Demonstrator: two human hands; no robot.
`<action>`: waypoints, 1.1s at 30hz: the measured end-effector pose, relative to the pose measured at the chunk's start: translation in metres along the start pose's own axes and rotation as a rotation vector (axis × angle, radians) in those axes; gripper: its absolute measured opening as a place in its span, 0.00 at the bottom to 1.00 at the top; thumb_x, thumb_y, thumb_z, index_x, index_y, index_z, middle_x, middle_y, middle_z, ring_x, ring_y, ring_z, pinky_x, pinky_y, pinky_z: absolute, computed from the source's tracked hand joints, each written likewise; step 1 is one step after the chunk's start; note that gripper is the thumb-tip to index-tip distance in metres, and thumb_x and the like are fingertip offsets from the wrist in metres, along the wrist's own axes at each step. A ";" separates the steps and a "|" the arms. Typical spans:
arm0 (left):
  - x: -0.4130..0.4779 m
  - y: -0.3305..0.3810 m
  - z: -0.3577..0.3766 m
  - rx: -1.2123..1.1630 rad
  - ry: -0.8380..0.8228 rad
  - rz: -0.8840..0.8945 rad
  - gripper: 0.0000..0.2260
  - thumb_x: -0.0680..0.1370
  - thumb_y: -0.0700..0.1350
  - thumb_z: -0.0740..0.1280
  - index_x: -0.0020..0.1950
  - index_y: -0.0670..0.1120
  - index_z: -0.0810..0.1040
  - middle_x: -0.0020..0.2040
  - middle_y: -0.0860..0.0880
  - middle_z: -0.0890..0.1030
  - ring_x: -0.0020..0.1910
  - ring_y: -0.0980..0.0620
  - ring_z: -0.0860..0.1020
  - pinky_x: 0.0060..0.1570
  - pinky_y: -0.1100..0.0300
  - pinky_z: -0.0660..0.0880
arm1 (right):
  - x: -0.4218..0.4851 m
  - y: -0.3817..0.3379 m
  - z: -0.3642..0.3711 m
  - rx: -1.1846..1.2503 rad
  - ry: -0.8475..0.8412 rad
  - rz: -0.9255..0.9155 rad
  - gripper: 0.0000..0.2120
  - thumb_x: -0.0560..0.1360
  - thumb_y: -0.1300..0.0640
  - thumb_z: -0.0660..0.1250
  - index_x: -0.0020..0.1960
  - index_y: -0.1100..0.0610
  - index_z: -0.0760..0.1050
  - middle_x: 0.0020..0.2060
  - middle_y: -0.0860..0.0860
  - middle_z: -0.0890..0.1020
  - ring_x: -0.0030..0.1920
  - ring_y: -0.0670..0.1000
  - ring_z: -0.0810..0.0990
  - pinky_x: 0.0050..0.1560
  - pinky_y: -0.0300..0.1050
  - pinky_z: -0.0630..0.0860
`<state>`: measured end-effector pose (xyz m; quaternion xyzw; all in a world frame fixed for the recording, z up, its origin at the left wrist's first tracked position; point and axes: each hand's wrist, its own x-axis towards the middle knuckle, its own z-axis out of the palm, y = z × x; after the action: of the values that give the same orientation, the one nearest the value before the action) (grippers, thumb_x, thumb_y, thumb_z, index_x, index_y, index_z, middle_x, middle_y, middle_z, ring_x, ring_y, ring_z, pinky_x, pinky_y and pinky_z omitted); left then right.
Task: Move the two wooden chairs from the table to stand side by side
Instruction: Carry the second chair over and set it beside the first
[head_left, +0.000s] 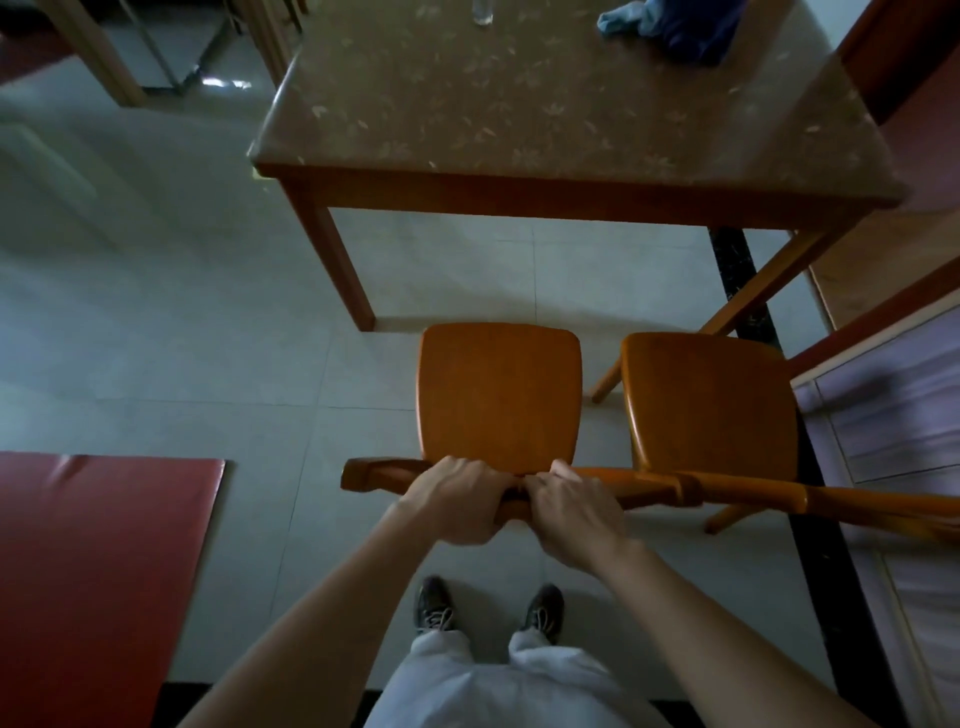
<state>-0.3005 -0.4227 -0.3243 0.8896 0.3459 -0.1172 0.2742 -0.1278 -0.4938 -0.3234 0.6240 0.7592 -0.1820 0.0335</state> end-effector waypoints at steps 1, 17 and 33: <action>0.006 0.000 -0.004 0.007 -0.014 -0.010 0.04 0.82 0.49 0.65 0.48 0.55 0.75 0.41 0.54 0.83 0.33 0.54 0.79 0.33 0.63 0.70 | 0.005 0.006 -0.003 -0.010 0.008 -0.003 0.01 0.78 0.57 0.65 0.49 0.52 0.74 0.43 0.50 0.82 0.47 0.54 0.78 0.37 0.49 0.70; -0.067 -0.083 0.008 -0.606 0.689 -0.445 0.04 0.80 0.46 0.73 0.48 0.56 0.83 0.39 0.64 0.86 0.40 0.62 0.85 0.36 0.72 0.75 | -0.045 0.137 -0.045 0.151 -0.067 0.295 0.23 0.72 0.47 0.75 0.66 0.44 0.76 0.68 0.45 0.75 0.64 0.50 0.77 0.57 0.46 0.76; -0.016 -0.066 0.026 -1.218 0.692 -0.540 0.13 0.82 0.34 0.65 0.50 0.46 0.87 0.45 0.43 0.86 0.38 0.57 0.85 0.37 0.67 0.80 | -0.053 0.154 -0.031 0.164 0.079 0.367 0.16 0.73 0.63 0.75 0.59 0.53 0.83 0.56 0.51 0.86 0.55 0.51 0.84 0.57 0.44 0.79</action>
<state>-0.3574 -0.4062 -0.3666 0.4508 0.6222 0.3180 0.5554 0.0376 -0.5095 -0.3160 0.7592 0.6161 -0.2095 -0.0146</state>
